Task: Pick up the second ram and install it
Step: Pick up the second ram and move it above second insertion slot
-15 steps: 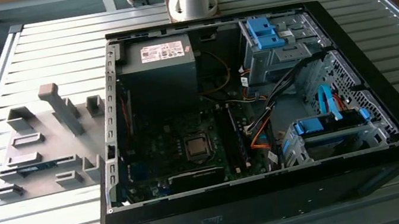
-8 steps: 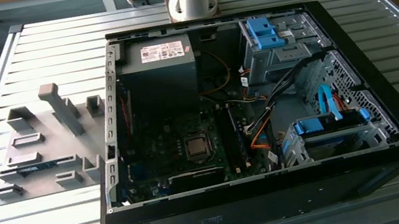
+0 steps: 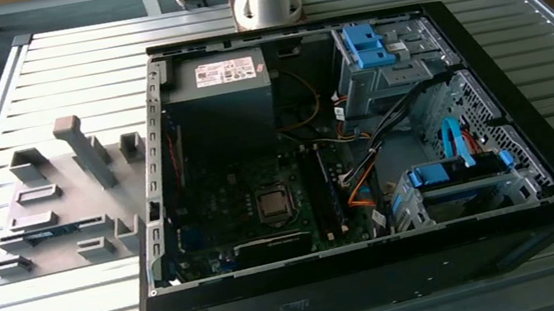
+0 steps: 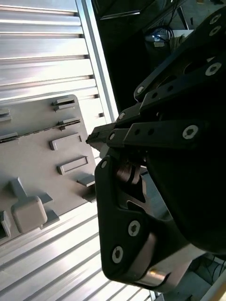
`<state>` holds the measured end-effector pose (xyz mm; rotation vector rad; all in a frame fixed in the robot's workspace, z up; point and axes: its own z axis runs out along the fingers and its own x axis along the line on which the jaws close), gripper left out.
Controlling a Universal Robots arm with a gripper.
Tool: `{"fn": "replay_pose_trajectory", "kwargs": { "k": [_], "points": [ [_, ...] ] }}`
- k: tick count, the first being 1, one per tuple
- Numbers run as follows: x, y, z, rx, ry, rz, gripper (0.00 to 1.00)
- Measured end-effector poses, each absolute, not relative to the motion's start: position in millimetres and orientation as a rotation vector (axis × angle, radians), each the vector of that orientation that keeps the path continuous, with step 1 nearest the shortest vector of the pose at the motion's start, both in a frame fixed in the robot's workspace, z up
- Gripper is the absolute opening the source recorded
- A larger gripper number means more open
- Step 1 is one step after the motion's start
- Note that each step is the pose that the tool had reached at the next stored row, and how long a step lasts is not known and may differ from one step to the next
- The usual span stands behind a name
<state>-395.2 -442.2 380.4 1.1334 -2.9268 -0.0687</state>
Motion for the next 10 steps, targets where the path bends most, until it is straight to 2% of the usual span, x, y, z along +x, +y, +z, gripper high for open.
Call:
{"fn": "replay_pose_trajectory", "kwargs": {
  "k": [10],
  "points": [
    [-395.2,-442.2,380.3,1.387,-2.811,-0.068,0.11]
  ]
}}
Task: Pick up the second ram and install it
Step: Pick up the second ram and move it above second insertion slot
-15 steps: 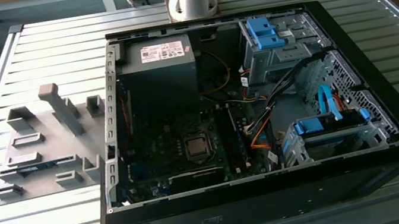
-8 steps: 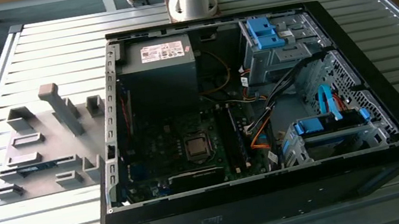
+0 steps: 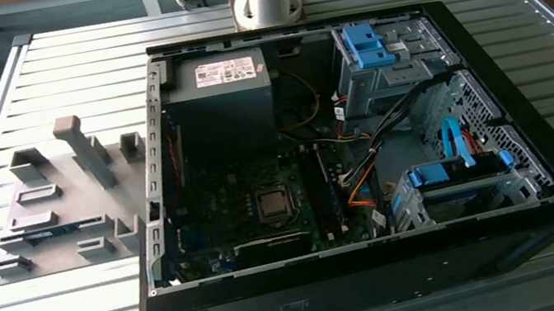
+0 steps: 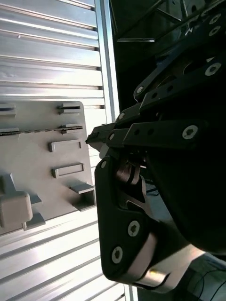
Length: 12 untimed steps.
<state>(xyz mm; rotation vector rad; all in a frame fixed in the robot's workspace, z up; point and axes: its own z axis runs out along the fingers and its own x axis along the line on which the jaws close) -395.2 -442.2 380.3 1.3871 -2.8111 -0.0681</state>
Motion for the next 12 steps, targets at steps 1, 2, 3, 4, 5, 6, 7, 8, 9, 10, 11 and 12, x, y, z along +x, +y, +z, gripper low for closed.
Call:
{"fn": "replay_pose_trajectory", "kwargs": {
  "k": [1,2,3,4,5,6,7,8,9,10,11,12],
  "points": [
    [-395.2,-442.2,380.3,1.412,-2.798,-0.068,0.11],
    [-395.2,-442.2,380.3,1.437,-2.785,-0.068,0.11],
    [-395.2,-442.2,380.3,1.462,-2.772,-0.068,0.11],
    [-395.2,-442.2,380.3,1.488,-2.757,-0.068,0.11],
    [-395.2,-442.2,380.3,1.512,-2.743,-0.068,0.11],
    [-395.2,-442.2,380.2,1.536,-2.73,-0.067,0.11],
    [-395.2,-442.2,380.2,1.559,-2.716,-0.067,0.11],
    [-395.2,-442.2,380.2,1.582,-2.703,-0.067,0.11],
    [-395.2,-442.2,380.2,1.6,-2.691,-0.067,0.11],
    [-395.2,-442.2,380.3,1.61,-2.685,-0.067,0.11],
    [-395.2,-442.2,380.3,1.612,-2.684,-0.067,0.11],
    [-395.2,-442.2,380.2,1.612,-2.684,-0.067,0.11]
  ]
}}
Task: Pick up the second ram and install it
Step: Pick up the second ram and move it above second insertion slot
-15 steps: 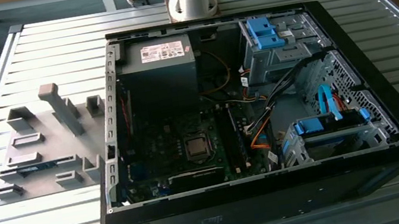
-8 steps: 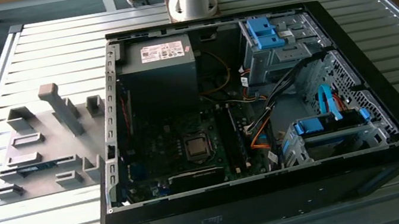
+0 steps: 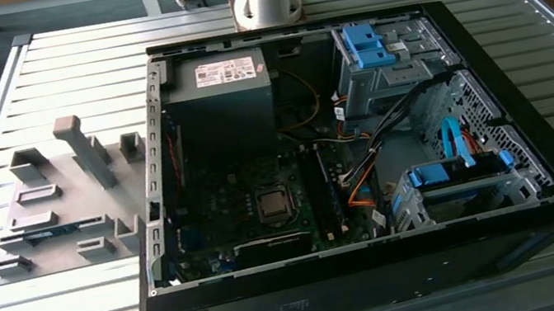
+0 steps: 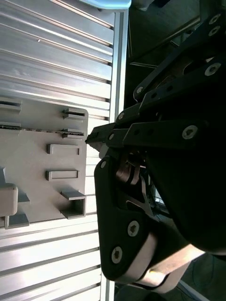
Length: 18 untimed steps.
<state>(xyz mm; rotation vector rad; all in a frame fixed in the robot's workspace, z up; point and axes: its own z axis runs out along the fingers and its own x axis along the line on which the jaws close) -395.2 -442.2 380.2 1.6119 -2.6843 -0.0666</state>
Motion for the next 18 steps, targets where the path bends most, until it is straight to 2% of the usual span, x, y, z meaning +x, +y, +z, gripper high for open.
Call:
{"fn": "replay_pose_trajectory", "kwargs": {
  "k": [18],
  "points": [
    [-395.4,-442.2,380.0,1.708,-2.623,-0.066,0.11]
  ]
}}
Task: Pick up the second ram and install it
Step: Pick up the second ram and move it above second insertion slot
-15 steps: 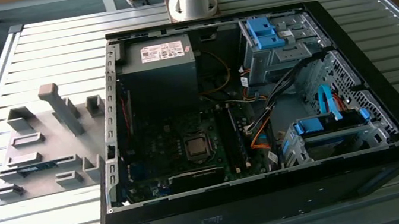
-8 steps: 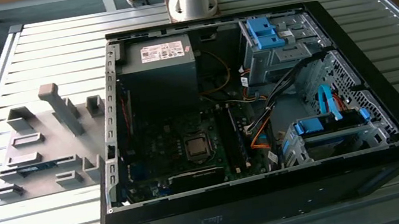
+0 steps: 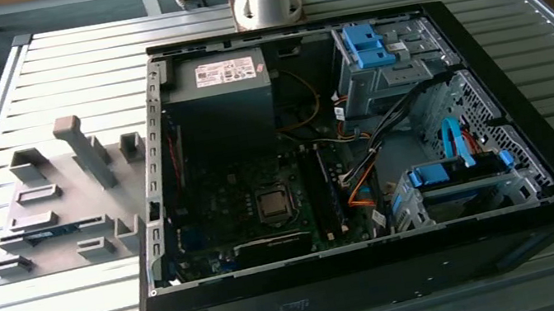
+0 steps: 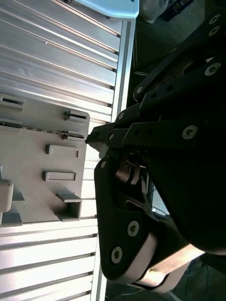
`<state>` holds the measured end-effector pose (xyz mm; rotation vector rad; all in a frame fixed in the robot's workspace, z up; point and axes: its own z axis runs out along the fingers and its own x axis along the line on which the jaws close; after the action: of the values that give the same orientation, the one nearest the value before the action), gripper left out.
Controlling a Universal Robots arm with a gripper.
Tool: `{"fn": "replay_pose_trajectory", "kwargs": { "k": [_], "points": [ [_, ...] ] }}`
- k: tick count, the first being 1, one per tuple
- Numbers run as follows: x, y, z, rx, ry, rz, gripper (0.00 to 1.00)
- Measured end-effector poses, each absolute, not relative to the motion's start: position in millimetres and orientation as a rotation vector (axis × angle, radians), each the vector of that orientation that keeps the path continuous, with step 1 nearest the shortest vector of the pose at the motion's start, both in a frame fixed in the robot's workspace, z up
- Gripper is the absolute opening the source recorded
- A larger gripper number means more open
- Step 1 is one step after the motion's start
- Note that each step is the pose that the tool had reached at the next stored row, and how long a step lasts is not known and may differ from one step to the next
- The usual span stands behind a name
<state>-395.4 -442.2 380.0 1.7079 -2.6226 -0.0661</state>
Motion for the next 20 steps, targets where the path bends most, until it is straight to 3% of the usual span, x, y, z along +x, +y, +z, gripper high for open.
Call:
{"fn": "replay_pose_trajectory", "kwargs": {
  "k": [20],
  "points": [
    [-395.5,-442.3,376.5,2.12,-2.296,-0.06,0.11]
  ]
}}
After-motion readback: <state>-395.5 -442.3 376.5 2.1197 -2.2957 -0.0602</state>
